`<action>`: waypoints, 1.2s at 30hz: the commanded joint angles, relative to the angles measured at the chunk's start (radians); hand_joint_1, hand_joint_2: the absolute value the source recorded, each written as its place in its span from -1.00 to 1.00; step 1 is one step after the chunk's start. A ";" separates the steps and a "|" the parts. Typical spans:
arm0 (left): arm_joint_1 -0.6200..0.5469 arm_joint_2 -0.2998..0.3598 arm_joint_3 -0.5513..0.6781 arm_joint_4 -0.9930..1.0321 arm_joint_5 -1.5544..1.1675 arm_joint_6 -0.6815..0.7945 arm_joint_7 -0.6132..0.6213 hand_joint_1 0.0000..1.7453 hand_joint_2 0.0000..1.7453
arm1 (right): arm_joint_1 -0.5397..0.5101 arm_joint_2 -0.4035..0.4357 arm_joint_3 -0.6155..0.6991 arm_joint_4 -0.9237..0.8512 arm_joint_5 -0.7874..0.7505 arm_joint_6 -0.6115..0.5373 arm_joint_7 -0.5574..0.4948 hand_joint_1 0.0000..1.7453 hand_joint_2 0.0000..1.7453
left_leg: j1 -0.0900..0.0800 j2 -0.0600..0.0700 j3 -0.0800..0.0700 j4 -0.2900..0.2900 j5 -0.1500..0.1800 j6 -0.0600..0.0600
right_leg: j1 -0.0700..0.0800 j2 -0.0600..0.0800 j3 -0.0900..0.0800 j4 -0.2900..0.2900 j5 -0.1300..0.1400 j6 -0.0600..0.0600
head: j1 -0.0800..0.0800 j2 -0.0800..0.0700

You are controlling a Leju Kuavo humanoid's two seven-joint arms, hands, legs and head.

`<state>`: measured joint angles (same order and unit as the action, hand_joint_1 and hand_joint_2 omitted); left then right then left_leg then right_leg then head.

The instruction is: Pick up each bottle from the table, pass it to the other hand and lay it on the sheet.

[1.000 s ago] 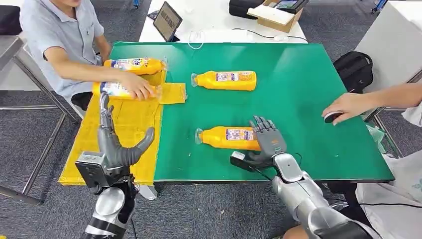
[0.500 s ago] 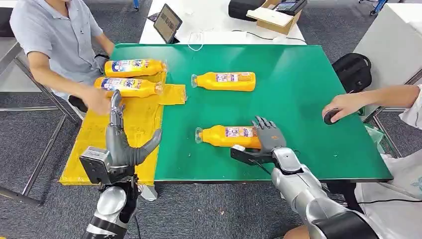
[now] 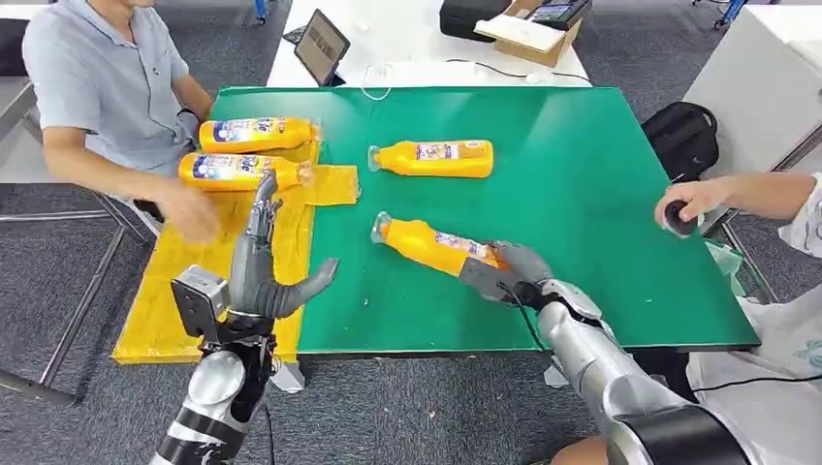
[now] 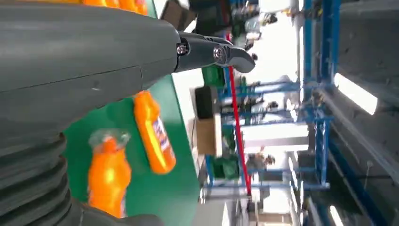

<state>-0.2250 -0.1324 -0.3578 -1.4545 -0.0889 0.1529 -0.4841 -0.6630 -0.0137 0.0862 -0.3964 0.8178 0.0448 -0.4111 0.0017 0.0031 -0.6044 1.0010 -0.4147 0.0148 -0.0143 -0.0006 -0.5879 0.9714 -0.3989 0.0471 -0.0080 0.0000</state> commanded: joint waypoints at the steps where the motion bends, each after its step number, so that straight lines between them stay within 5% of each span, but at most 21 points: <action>1: -0.061 0.049 -0.062 0.118 0.014 -0.040 0.001 -1.00 1.00 | 0.087 0.033 -0.105 0.047 -0.099 0.105 -0.078 1.00 1.00 | 0.001 -0.004 0.003 -0.002 0.001 -0.001 | 0.002 -0.004 0.004 -0.003 0.000 -0.002 | 0.000 0.000; 6: 0.045 0.014 0.011 0.093 0.120 -0.044 0.044 -1.00 1.00 | 0.230 0.151 -0.221 -0.220 -0.446 0.088 -0.210 1.00 1.00 | 0.002 0.000 0.005 -0.003 0.000 -0.001 | 0.002 -0.001 0.005 -0.003 0.000 -0.003 | 0.000 0.000; 11: 0.125 -0.037 -0.002 0.159 0.235 0.006 0.070 -1.00 1.00 | 0.486 0.214 -0.115 -0.689 -0.674 -0.189 -0.194 1.00 1.00 | 0.002 0.000 0.004 -0.003 -0.002 -0.002 | 0.002 0.000 0.005 -0.002 -0.002 -0.003 | 0.000 0.000; 16: 0.168 0.026 -0.122 0.187 0.250 -0.181 0.076 -1.00 1.00 | 0.485 0.192 -0.065 -0.701 -0.831 -0.133 -0.207 1.00 1.00 | 0.001 -0.006 -0.007 -0.002 -0.003 -0.001 | 0.000 -0.003 -0.003 0.000 -0.004 -0.002 | 0.000 0.000; 31: 0.055 -0.005 -0.135 0.192 0.138 -0.122 0.012 -1.00 1.00 | 0.357 0.205 0.304 -0.380 -0.543 -0.227 -0.287 1.00 1.00 | 0.001 -0.005 -0.013 -0.001 -0.001 0.000 | 0.001 -0.003 -0.010 0.000 -0.002 -0.002 | 0.000 0.000; 36: 0.056 -0.008 -0.139 0.188 0.141 -0.121 0.014 -1.00 1.00 | 0.354 0.215 0.312 -0.370 -0.541 -0.236 -0.287 1.00 1.00 | 0.002 -0.004 -0.012 0.000 -0.002 0.000 | 0.001 -0.003 -0.008 0.001 -0.003 -0.002 | 0.000 0.000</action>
<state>-0.1127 -0.1446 -0.4791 -1.2974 0.0469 0.0320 -0.4742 -0.2433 0.1957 0.2873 -0.9220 0.2648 -0.1816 -0.6958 0.0031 -0.0026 -0.6204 1.0007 -0.4143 0.0150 -0.0139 -0.0047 -0.6002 0.9726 -0.4004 0.0467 -0.0076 0.0000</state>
